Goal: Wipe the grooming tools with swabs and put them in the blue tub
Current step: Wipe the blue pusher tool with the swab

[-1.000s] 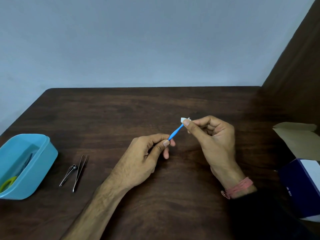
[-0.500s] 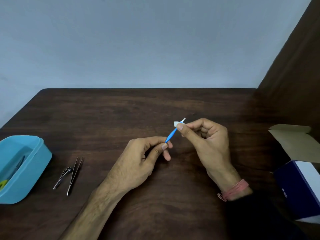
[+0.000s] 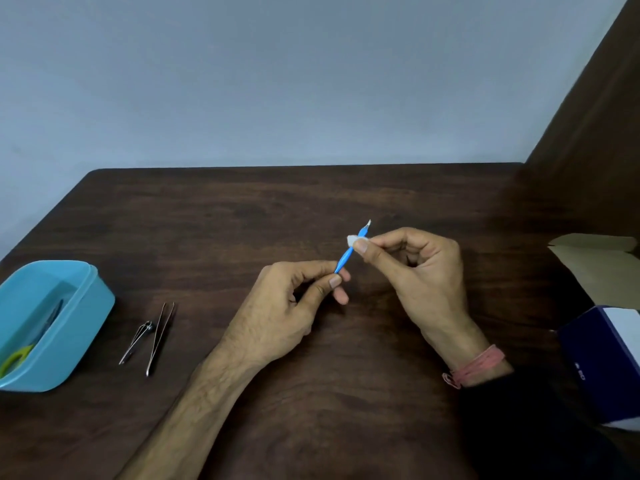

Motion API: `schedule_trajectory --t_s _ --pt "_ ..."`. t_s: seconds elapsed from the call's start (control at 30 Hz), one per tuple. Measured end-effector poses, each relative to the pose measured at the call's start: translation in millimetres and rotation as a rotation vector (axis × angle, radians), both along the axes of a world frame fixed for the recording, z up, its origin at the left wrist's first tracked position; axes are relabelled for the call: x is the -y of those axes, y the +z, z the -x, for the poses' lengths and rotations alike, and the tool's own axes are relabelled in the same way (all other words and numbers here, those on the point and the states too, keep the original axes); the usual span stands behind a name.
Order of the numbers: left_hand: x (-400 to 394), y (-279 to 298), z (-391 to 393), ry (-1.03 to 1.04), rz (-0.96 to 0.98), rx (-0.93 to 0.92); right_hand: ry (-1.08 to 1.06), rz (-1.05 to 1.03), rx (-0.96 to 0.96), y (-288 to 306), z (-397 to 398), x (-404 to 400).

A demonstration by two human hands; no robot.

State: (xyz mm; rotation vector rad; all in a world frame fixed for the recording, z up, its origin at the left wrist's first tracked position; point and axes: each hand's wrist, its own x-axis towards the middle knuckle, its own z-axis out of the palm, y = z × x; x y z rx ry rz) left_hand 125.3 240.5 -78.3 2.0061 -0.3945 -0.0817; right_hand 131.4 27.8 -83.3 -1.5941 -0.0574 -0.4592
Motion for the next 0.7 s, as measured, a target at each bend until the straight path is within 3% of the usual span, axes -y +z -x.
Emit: schedule_trajectory --t_s 0.7 --pt "0.1 -6.0 1.1 -0.027 -0.017 0.002 0.006 0.067 -0.006 -4.3 -0.7 1.6"
